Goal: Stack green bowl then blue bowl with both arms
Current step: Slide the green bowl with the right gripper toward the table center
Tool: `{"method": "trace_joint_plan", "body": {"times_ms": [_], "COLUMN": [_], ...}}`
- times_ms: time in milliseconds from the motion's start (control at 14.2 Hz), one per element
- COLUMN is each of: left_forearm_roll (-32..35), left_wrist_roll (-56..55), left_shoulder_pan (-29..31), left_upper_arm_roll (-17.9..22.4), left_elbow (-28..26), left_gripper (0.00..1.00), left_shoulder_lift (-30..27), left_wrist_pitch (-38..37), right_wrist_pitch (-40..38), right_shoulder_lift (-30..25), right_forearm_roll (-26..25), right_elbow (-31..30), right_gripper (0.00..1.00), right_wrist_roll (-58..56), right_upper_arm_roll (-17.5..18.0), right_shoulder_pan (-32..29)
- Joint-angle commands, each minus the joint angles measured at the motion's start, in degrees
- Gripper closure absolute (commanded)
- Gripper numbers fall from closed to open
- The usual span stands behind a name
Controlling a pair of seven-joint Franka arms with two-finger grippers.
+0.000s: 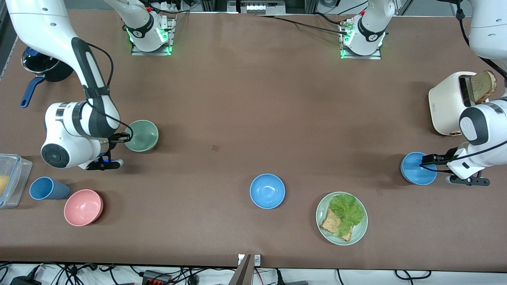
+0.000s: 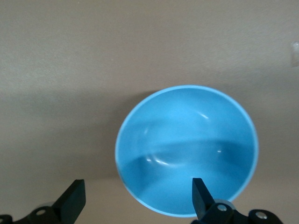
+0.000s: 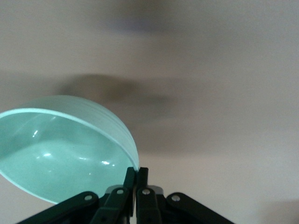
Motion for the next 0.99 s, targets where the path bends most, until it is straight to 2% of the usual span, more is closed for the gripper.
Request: {"method": "trace_joint_plan", "body": {"times_ms": [0, 212, 565, 636, 777, 848, 918], "left_forearm_roll": [-1.2, -1.1, -1.2, -1.2, -1.2, -1.3, -2.0], "left_wrist_roll": [2.9, 3.2, 6.5, 6.6, 7.0, 7.5, 8.9], "left_shoulder_pan": [0.8, 1.2, 1.3, 1.3, 1.6, 1.8, 1.9], "left_upper_arm_roll": [-0.5, -0.6, -1.1, -1.1, -1.1, -1.2, -1.2], "left_elbow": [1.0, 0.9, 0.9, 1.0, 1.1, 1.1, 1.3], "left_gripper": [0.04, 0.13, 0.38, 0.42, 0.57, 0.63, 0.64], "left_shoulder_lift": [0.9, 2.2, 3.1, 3.1, 3.1, 3.4, 3.6], "left_wrist_pitch": [0.4, 1.2, 3.2, 3.3, 3.3, 3.4, 3.3], "right_wrist_pitch": [-1.4, -1.0, -0.8, -0.7, -0.5, 0.0, 0.8], "right_shoulder_lift": [-0.8, -0.6, -0.4, -0.3, -0.3, -0.3, -0.3], "right_forearm_roll": [1.0, 5.5, 12.2, 14.4, 20.6, 21.9, 22.7], "right_elbow": [1.5, 2.5, 2.4, 2.3, 2.3, 2.3, 2.3], "right_gripper": [1.00, 1.00, 1.00, 1.00, 1.00, 1.00, 1.00], "right_wrist_roll": [3.4, 10.4, 19.1, 20.7, 22.1, 22.2, 23.4], "right_upper_arm_roll": [0.5, 0.9, 0.9, 0.9, 0.9, 0.9, 0.9], "right_shoulder_pan": [1.4, 5.8, 15.2, 17.2, 18.9, 20.3, 21.9]}}
